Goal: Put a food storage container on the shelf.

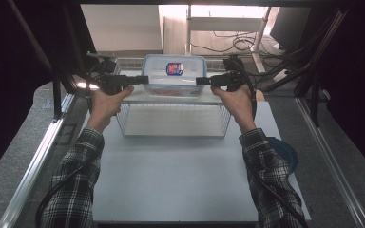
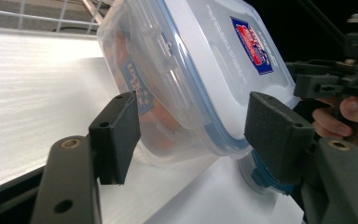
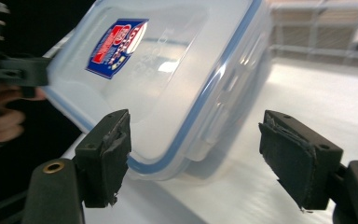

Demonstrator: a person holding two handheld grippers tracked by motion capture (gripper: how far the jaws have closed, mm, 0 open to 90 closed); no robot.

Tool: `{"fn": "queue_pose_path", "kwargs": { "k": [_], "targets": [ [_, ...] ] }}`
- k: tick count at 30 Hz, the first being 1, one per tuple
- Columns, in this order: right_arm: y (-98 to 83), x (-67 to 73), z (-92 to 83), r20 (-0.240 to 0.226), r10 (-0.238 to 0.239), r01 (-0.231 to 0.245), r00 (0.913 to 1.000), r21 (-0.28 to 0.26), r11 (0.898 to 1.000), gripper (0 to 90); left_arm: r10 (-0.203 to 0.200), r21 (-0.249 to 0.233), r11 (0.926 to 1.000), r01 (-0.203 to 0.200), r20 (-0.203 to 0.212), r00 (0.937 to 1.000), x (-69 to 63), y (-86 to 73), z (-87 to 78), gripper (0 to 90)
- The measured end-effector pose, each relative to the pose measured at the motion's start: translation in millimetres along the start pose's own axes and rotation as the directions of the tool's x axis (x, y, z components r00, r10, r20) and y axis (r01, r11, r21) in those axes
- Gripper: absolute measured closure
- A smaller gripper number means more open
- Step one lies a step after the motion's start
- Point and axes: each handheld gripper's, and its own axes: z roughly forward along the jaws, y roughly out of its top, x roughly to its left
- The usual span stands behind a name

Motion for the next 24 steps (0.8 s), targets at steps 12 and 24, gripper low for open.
{"fn": "queue_pose_path", "kwargs": {
  "k": [12, 24],
  "targets": [
    [0.0, 3.4, -4.7, -0.015, -0.041, 0.04, 0.999, -0.051, 0.998, 50.4, 0.089, -0.014, 0.9958, -0.09, -0.075, 0.9932, -14.3, 4.6, -3.1, 49.2],
    [-1.3, 5.9, -6.5, -0.022, -0.03, 0.029, 0.9993, -0.039, 0.999, 51.0, 0.065, -0.015, 0.9977, -0.066, -0.046, 0.9968, -12.4, 0.3, -7.7, 48.9]
  ]
}}
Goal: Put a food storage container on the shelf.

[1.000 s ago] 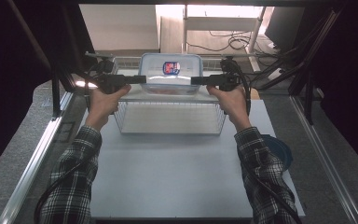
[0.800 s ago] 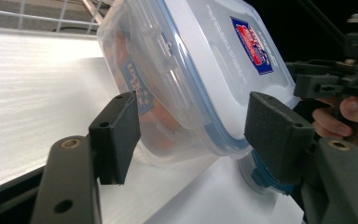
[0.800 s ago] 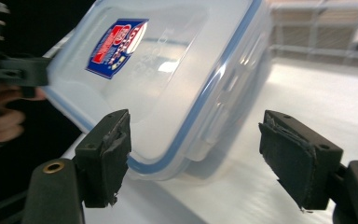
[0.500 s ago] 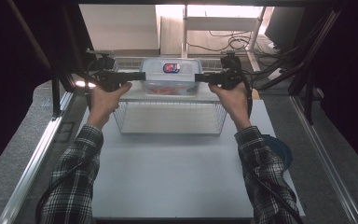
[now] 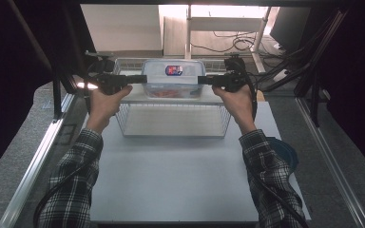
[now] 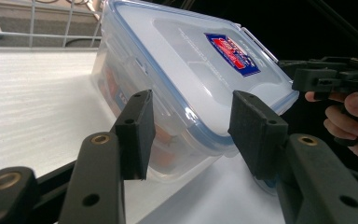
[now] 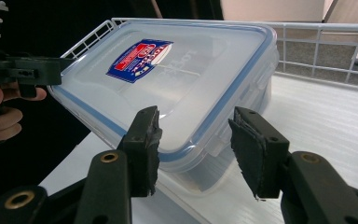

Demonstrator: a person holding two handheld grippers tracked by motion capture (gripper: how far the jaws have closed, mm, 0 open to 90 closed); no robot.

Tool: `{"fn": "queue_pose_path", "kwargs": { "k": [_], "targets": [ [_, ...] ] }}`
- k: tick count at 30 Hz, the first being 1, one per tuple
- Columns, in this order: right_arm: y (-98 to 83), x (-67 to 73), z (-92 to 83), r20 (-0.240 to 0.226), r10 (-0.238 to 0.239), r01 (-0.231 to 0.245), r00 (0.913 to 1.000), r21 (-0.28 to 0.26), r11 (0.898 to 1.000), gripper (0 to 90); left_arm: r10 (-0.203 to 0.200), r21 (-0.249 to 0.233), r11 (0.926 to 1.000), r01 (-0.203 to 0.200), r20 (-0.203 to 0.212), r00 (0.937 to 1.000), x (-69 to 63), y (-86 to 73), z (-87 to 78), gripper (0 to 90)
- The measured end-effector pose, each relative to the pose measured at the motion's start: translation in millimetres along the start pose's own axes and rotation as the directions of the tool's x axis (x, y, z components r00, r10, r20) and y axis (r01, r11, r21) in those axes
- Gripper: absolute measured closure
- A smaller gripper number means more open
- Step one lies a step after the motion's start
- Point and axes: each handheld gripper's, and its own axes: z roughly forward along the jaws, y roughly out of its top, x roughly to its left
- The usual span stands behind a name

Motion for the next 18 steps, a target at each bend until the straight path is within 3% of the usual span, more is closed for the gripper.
{"fn": "queue_pose_path", "kwargs": {
  "k": [1, 2, 4, 7, 8, 9, 10, 11, 12, 15, 18],
  "targets": [
    [-0.1, 0.5, -0.1, 0.008, -0.005, 0.005, 1.0, -0.001, 1.0, 49.1, 0.043, -0.002, 0.9991, -0.043, -0.045, 0.9981, -5.1, 0.2, -0.9, 46.5],
    [-0.1, 0.5, -0.1, 0.008, -0.005, 0.005, 1.0, -0.001, 1.0, 49.1, 0.043, -0.002, 0.9991, -0.043, -0.045, 0.9981, -5.1, 0.2, -0.9, 42.7],
    [-0.7, 2.6, -0.8, 0.035, -0.016, 0.016, 0.9993, -0.006, 1.0, 42.5, 0.076, -0.018, 0.9969, -0.077, -0.044, 0.9961, -9.6, -0.2, -3.2, 39.7],
    [-3.5, 4.2, -4.7, 0.031, -0.044, 0.045, 0.9985, -0.026, 0.999, 31.6, 0.125, -0.042, 0.991, -0.127, -0.047, 0.991, -16.4, -2.3, -9.8, 33.9],
    [-5.0, 4.7, -6.6, 0.027, -0.05, 0.051, 0.9984, -0.035, 0.998, 28.2, 0.145, -0.038, 0.9884, -0.147, -0.051, 0.9881, -19.1, -3.6, -11.4, 31.8],
    [-8.5, 6.5, -10.4, 0.025, -0.069, 0.07, 0.9973, -0.05, 0.996, 22.9, 0.184, -0.026, 0.9822, -0.186, -0.06, 0.981, -24.5, -8.2, -13.4, 27.7],
    [-8.5, 6.5, -10.4, 0.025, -0.069, 0.07, 0.9973, -0.05, 0.996, 22.9, 0.184, -0.026, 0.9822, -0.186, -0.06, 0.981, -24.5, -8.2, -13.4, 26.2],
    [-13.1, 9.7, -13.8, 0.029, -0.092, 0.094, 0.9953, -0.047, 0.995, 18.9, 0.217, -0.003, 0.9759, -0.218, -0.076, 0.9731, -30.1, -14.8, -14.4, 24.2],
    [-15.9, 11.7, -15.4, 0.031, -0.106, 0.107, 0.9939, -0.048, 0.993, 17.3, 0.217, -0.003, 0.9759, -0.218, -0.076, 0.9731, -30.1, -14.8, -14.4, 22.1],
    [-24.8, 17.1, -19.7, 0.035, -0.145, 0.147, 0.9888, -0.053, 0.988, 12.9, 0.257, 0.029, 0.9663, -0.256, -0.092, 0.9619, -39.0, -28.3, -16.8, 18.3],
    [-33.6, 22.2, -23.2, 0.031, -0.18, 0.181, 0.9832, -0.052, 0.982, 9.7, 0.269, 0.045, 0.9628, -0.266, -0.083, 0.9594, -44.1, -37.5, -18.7, 16.1]
  ]
}}
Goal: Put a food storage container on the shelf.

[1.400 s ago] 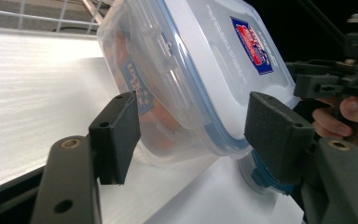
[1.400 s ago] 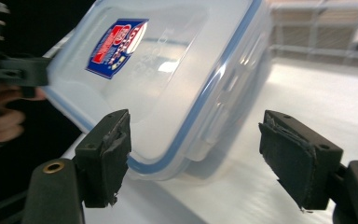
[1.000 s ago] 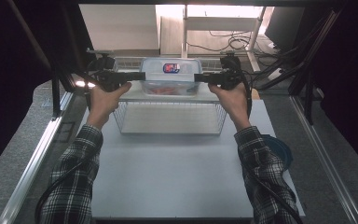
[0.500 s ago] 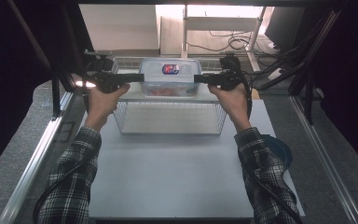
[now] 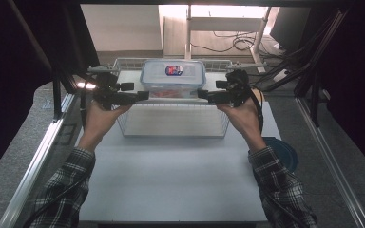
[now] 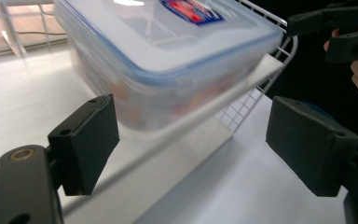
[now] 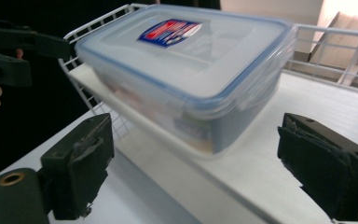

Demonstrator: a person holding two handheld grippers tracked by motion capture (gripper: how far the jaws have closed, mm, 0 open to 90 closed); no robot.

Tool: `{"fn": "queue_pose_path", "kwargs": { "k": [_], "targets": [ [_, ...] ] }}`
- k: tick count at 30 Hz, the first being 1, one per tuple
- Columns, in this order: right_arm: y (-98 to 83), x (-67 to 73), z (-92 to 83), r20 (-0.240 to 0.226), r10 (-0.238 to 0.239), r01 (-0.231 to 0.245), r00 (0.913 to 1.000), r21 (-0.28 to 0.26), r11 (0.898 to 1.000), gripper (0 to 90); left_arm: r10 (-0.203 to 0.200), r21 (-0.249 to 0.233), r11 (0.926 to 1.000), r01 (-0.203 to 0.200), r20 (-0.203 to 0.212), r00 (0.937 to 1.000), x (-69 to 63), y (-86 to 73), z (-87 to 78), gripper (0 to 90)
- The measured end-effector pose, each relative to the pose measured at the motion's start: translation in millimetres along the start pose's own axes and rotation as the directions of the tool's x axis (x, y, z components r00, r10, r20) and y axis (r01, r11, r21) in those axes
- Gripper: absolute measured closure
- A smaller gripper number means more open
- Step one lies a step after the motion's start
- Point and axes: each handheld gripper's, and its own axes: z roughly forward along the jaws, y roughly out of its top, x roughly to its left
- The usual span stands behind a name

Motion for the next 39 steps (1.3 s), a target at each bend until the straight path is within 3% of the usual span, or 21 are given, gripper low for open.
{"fn": "queue_pose_path", "kwargs": {
  "k": [5, 15, 26, 39],
  "targets": [
    [-11.3, 13.1, -6.9, -0.012, -0.051, 0.051, 0.9986, 0.009, 0.999, 7.1, 0.026, 0.03, 0.9992, -0.027, 0.018, 0.9995, -13.2, -14.1, -1.9, 15.0],
    [-37.2, 37.2, -20.5, -0.035, -0.126, 0.126, 0.9915, 0.017, 0.992, 3.6, 0.069, 0.044, 0.9965, -0.071, 0.047, 0.9965, -37.5, -45.7, -7.3, 11.3],
    [-69.2, 48.4, -36.8, -0.045, -0.157, 0.158, 0.9865, 0.014, 0.987, 2.8, 0.111, 0.059, 0.9919, -0.112, 0.021, 0.9936, -56.0, -75.8, -15.1, 8.0],
    [-108.0, 56.4, -54.4, -0.034, -0.153, 0.154, 0.9876, 0.012, 0.988, 2.9, 0.09, 0.055, 0.9944, -0.09, 0.012, 0.9959, -68.5, -124.9, -23.2, 6.2]
  ]
}}
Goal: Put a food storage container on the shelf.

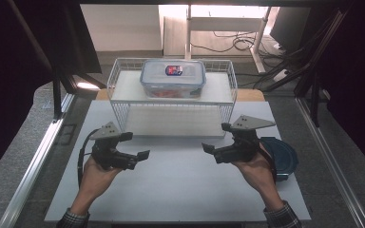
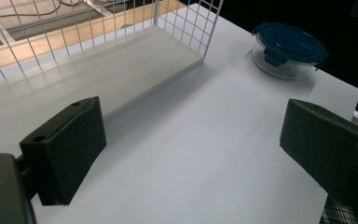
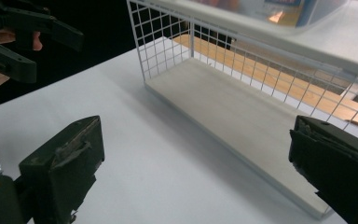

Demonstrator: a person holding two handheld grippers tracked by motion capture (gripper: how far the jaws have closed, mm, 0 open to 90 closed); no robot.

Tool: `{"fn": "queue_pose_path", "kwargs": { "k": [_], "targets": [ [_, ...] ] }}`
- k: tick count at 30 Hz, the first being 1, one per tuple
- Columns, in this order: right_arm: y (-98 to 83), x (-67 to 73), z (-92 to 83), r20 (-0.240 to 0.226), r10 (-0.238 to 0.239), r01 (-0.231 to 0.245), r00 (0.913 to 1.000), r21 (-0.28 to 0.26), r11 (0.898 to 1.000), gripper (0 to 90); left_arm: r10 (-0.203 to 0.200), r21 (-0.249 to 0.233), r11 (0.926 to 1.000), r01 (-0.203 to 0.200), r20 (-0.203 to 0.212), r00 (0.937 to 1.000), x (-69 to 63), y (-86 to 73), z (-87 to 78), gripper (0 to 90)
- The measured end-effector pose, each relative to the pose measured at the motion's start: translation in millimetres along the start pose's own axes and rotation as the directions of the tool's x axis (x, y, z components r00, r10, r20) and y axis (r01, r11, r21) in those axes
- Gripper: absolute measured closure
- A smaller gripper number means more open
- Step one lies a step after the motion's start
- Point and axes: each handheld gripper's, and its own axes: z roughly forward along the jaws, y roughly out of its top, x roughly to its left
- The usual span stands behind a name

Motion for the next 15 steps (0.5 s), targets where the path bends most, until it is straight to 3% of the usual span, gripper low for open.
{"fn": "queue_pose_path", "kwargs": {
  "k": [7, 15],
  "targets": [
    [-28.1, 7.1, -0.6, 0.01, 0.006, -0.007, 0.9999, 0.019, 1.0, 3.0, 0.017, 0.011, 0.9998, -0.017, -0.036, 0.9992, -14.8, -32.0, -0.3, 5.8],
    [-50.8, 12.1, -1.0, 0.017, 0.015, -0.016, 0.9997, 0.015, 1.0, 3.2, 0.026, 0.035, 0.9991, -0.024, -0.051, 0.9984, -21.6, -54.3, 3.8, 5.8]
  ]
}}
